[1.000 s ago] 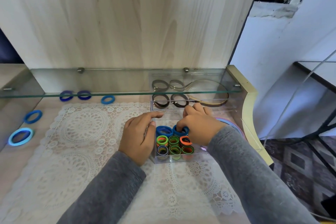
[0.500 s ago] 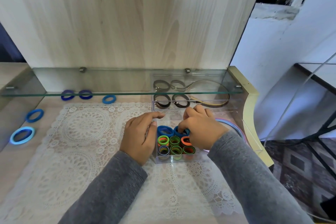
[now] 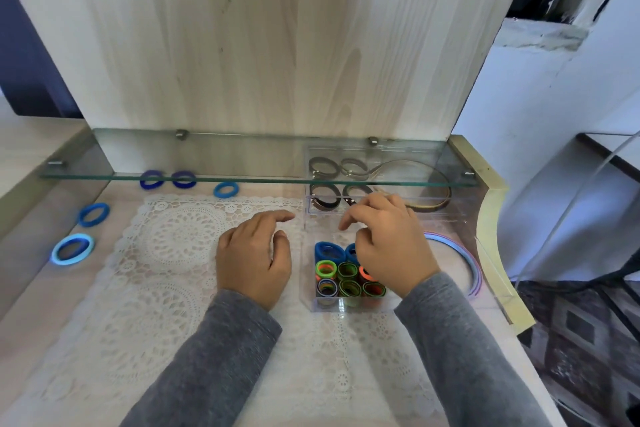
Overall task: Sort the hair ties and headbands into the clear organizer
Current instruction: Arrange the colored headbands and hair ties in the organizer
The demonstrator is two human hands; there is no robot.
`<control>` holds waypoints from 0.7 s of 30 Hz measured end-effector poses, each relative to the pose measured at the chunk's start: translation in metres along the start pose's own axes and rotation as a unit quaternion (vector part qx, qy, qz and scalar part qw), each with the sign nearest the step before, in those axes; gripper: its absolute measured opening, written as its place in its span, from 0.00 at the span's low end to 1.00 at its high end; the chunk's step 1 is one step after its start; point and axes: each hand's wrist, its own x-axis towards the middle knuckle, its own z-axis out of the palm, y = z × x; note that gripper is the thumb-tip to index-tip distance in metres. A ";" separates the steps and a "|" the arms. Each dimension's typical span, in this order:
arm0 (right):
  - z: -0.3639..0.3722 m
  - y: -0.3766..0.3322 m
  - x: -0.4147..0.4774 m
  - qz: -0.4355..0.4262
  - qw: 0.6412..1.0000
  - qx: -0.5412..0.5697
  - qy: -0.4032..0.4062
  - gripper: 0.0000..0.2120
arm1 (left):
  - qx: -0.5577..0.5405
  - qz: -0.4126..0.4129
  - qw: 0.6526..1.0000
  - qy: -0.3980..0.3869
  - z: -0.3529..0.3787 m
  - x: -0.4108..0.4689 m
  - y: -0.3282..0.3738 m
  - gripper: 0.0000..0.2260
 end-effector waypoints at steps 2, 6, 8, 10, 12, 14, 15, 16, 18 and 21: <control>0.011 -0.014 0.001 -0.009 0.998 0.033 0.047 0.14 | 0.039 -0.030 0.999 -0.014 -0.007 -0.001 -0.008 0.17; 0.035 -0.049 0.008 -0.033 0.995 0.081 0.058 0.14 | 0.125 -0.060 0.990 -0.005 -0.026 -0.005 -0.032 0.21; 0.045 -0.065 0.010 -0.048 0.994 0.088 0.050 0.13 | 0.165 -0.074 0.983 -0.012 -0.033 -0.008 -0.046 0.23; 0.057 -0.079 0.012 -0.055 0.994 0.083 0.040 0.13 | 0.202 -0.092 0.975 -0.029 -0.040 -0.009 -0.058 0.23; 0.068 -0.091 0.013 -0.054 0.996 0.064 0.014 0.15 | 0.242 -0.115 0.962 -0.055 -0.048 -0.009 -0.068 0.22; 0.079 -0.102 0.015 -0.052 0.998 0.041 -0.022 0.17 | 0.273 -0.142 0.948 -0.079 -0.056 -0.009 -0.078 0.20; 0.084 -0.105 0.016 -0.049 0.998 0.028 -0.039 0.18 | 0.285 -0.151 0.943 -0.086 -0.059 -0.009 -0.082 0.21; 0.090 -0.108 0.018 -0.046 0.997 0.018 -0.053 0.19 | 0.297 -0.160 0.937 -0.089 -0.062 -0.010 -0.086 0.22; 0.101 -0.113 0.020 -0.037 0.996 0.005 -0.076 0.21 | 0.319 -0.182 0.926 -0.087 -0.069 -0.010 -0.091 0.23; 0.114 -0.118 0.022 -0.019 0.995 -0.012 -0.098 0.22 | 0.331 -0.225 0.913 -0.080 -0.077 -0.010 -0.099 0.25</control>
